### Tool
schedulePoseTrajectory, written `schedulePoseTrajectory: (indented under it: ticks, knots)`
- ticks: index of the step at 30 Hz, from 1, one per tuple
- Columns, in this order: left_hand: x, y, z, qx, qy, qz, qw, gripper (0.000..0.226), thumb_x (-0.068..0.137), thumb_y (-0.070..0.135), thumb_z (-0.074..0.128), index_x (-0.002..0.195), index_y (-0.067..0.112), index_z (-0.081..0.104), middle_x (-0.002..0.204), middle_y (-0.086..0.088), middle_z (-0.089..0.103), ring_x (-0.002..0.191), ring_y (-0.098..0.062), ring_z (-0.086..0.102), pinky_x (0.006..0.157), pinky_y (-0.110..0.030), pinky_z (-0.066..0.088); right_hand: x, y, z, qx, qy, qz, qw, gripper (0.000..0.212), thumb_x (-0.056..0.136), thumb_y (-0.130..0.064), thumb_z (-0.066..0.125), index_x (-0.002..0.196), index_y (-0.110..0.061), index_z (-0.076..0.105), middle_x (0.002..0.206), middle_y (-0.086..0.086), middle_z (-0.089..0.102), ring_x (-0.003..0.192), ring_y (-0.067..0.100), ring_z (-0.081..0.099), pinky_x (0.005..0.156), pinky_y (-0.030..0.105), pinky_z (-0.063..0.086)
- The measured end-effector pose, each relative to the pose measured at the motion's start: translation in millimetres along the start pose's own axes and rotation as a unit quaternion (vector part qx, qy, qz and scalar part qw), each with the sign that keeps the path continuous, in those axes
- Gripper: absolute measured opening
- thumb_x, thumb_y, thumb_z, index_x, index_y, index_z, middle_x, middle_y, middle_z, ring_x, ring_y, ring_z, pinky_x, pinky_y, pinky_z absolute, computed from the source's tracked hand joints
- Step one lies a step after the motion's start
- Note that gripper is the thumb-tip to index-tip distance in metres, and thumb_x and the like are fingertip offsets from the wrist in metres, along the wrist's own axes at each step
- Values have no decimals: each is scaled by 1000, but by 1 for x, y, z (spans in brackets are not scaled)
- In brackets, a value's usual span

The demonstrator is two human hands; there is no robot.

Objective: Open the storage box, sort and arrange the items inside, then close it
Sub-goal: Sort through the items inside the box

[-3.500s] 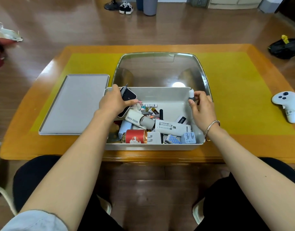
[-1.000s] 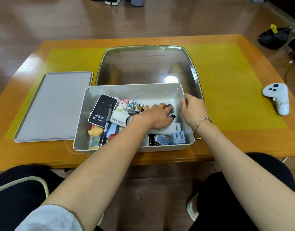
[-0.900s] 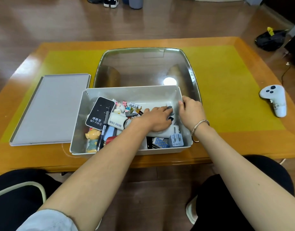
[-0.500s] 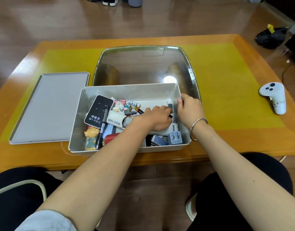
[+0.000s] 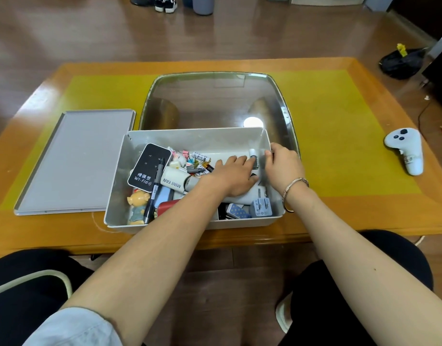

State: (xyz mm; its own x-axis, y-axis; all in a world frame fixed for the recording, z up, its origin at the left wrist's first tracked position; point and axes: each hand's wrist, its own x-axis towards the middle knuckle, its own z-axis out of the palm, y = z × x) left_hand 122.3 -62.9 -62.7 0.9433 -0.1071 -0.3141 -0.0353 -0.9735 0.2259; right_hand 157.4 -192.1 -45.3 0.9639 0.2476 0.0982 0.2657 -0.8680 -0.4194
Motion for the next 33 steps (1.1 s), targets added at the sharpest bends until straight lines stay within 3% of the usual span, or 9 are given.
schedulePoseTrajectory:
  ticks: [4, 6, 9, 13, 18, 26, 33]
  knots:
    - [-20, -9, -15, 89, 104, -44, 990, 49, 100, 37, 36, 144, 16, 32, 156, -8, 19, 143, -29, 15, 112, -55, 15, 0, 1, 0, 3, 7, 1, 1000, 25, 96, -27, 39, 98, -13, 60, 89, 13, 65, 76, 31, 59, 67, 39, 52]
    - [-32, -18, -24, 83, 154, -67, 982, 47, 99, 32, 40, 142, 14, 36, 155, -8, 21, 143, -29, 16, 113, -54, 16, 0, 0, -1, -14, 21, -9, 1000, 24, 96, -26, 43, 106, -12, 59, 103, 11, 61, 80, 26, 57, 67, 34, 47]
    - [-52, -37, -39, 52, 231, -90, 967, 46, 95, 29, 45, 139, 14, 41, 151, -6, 30, 138, -27, 25, 108, -47, 24, -1, -5, -5, -37, 40, -44, 998, 38, 94, -24, 50, 130, -11, 46, 123, 11, 47, 101, 29, 54, 80, 36, 45]
    - [-78, -68, -52, 23, 293, -121, 948, 44, 93, 26, 47, 136, 14, 44, 145, -7, 39, 130, -29, 34, 101, -44, 32, -1, -18, -10, -50, 59, -83, 994, 48, 90, -22, 56, 134, -12, 40, 126, 13, 44, 113, 30, 46, 94, 40, 39]
    - [-105, -104, -49, 16, 306, -166, 937, 43, 92, 25, 50, 133, 14, 47, 140, -7, 44, 126, -30, 37, 99, -46, 32, -1, -52, 1, -34, -19, -168, 985, 37, 91, -24, 56, 127, -14, 51, 123, 11, 48, 118, 29, 42, 100, 39, 34]
    - [-141, -140, -16, 5, 279, -268, 922, 44, 94, 28, 50, 133, 10, 43, 143, -13, 39, 127, -35, 36, 99, -49, 34, -1, -105, 40, -16, -207, -230, 951, 41, 93, -30, 53, 131, -16, 48, 130, 10, 50, 123, 29, 43, 103, 38, 36]
    - [-150, -146, 3, -110, 255, -257, 926, 46, 95, 13, 43, 140, 11, 34, 135, -17, 40, 109, -39, 52, 81, -48, 44, 11, -137, 67, 2, -213, -181, 960, 31, 97, -24, 44, 116, -4, 57, 116, 18, 62, 107, 34, 55, 90, 38, 45]
